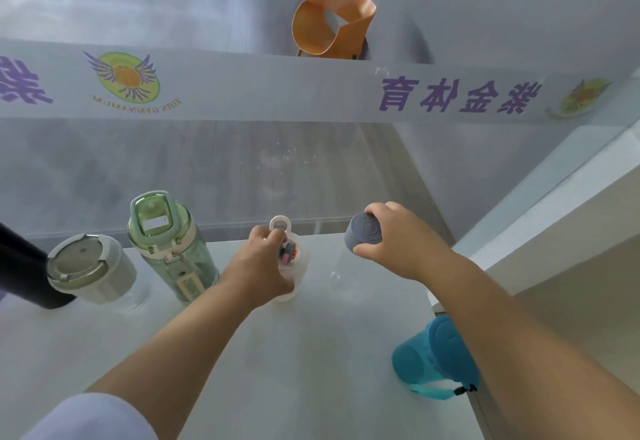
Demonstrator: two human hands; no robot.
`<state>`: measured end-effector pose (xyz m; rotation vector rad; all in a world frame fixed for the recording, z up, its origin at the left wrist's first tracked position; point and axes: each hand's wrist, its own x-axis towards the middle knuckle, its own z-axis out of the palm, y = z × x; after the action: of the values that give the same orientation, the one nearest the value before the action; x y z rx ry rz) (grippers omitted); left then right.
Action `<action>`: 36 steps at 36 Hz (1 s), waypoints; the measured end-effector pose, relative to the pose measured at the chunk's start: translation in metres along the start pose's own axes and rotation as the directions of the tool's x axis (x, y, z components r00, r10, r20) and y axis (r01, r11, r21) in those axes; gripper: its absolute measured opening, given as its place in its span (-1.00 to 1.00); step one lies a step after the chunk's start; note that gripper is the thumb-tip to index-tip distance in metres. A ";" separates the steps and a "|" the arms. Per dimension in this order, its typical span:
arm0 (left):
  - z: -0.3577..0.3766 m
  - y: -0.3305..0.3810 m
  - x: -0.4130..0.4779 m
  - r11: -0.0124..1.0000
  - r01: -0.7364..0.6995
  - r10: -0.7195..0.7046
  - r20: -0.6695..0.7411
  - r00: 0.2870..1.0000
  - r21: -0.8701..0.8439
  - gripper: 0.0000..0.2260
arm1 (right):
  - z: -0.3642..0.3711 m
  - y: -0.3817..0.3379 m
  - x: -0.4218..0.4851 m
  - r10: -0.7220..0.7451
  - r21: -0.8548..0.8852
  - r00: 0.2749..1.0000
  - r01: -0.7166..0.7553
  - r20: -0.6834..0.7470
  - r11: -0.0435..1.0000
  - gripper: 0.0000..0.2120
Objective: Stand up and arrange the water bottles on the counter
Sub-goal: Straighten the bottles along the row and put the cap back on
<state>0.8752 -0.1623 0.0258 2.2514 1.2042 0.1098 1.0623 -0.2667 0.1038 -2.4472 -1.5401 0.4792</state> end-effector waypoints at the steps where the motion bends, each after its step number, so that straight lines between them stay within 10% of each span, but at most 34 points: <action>1: -0.002 -0.002 0.001 1.000 0.006 -0.006 -0.007 1.000 -0.001 -0.71 | 0.001 -0.001 0.002 -0.005 0.000 1.000 0.005 0.003 1.000 -0.53; 36: -0.043 0.018 -0.009 0.972 -0.015 0.006 0.039 0.999 0.235 -0.54 | -0.014 -0.002 -0.012 -0.033 0.014 0.998 0.032 0.056 0.999 -0.36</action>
<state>0.8686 -0.1580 0.0729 2.4515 1.2406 -0.0762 1.0610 -0.2763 0.1199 -2.4147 -1.5902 0.5555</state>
